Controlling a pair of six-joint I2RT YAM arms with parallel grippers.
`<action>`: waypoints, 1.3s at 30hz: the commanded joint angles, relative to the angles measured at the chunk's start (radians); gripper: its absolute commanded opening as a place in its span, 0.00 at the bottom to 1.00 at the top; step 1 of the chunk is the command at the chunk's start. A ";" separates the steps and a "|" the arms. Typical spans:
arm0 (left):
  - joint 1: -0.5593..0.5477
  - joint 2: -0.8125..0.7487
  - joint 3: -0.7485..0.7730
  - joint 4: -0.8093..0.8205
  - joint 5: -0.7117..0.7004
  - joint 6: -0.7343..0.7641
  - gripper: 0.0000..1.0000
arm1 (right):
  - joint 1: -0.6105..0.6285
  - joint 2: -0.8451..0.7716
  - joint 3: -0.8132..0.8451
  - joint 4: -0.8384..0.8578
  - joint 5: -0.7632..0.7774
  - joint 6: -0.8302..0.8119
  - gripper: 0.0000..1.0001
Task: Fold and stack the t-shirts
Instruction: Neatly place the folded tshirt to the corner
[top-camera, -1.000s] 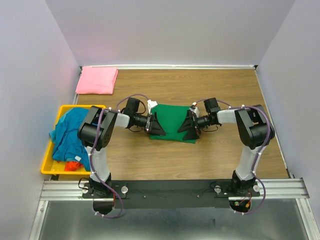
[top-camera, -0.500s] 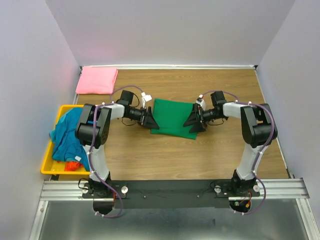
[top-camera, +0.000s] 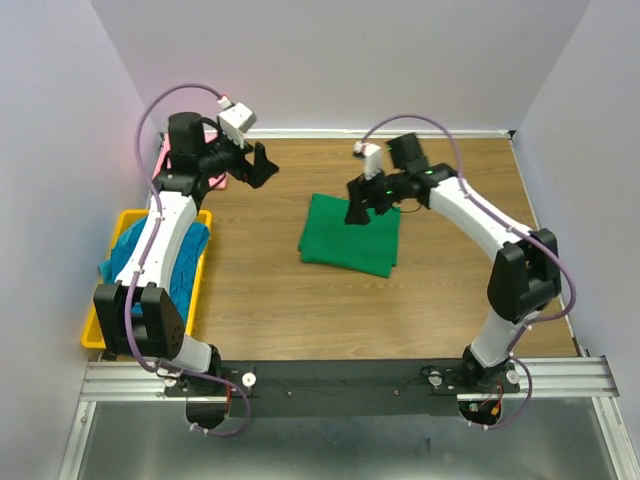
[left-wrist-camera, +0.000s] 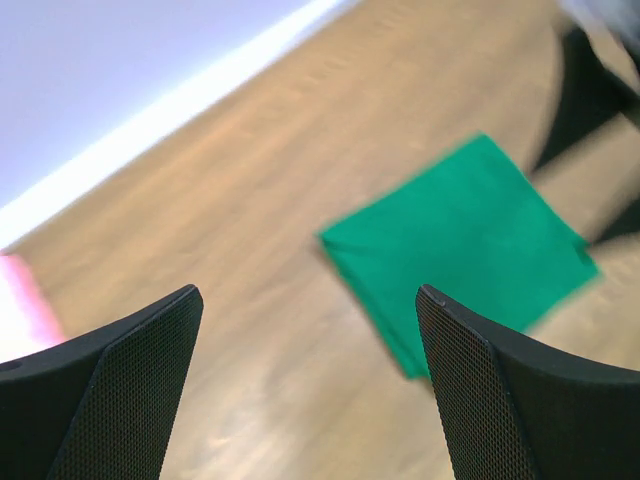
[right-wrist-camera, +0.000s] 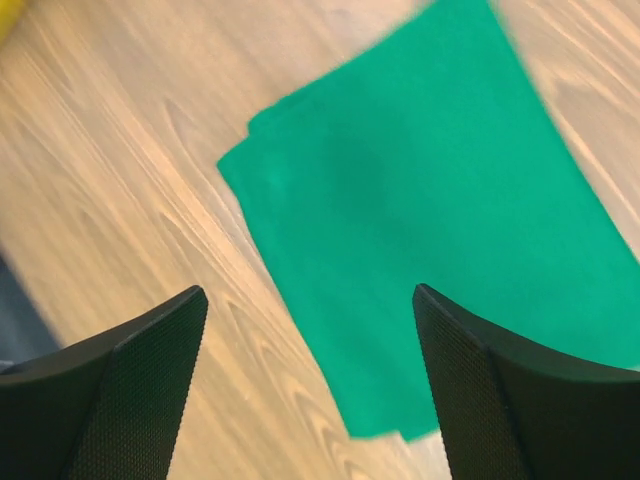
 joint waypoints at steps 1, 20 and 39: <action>0.050 0.065 0.128 -0.094 -0.169 -0.025 0.95 | 0.172 0.065 0.062 -0.034 0.316 -0.111 0.88; 0.127 0.122 0.041 -0.189 -0.251 -0.007 0.95 | 0.476 0.384 0.266 -0.022 0.530 -0.105 0.54; 0.129 0.141 -0.034 -0.161 -0.237 -0.025 0.95 | 0.499 0.495 0.248 -0.013 0.514 -0.085 0.49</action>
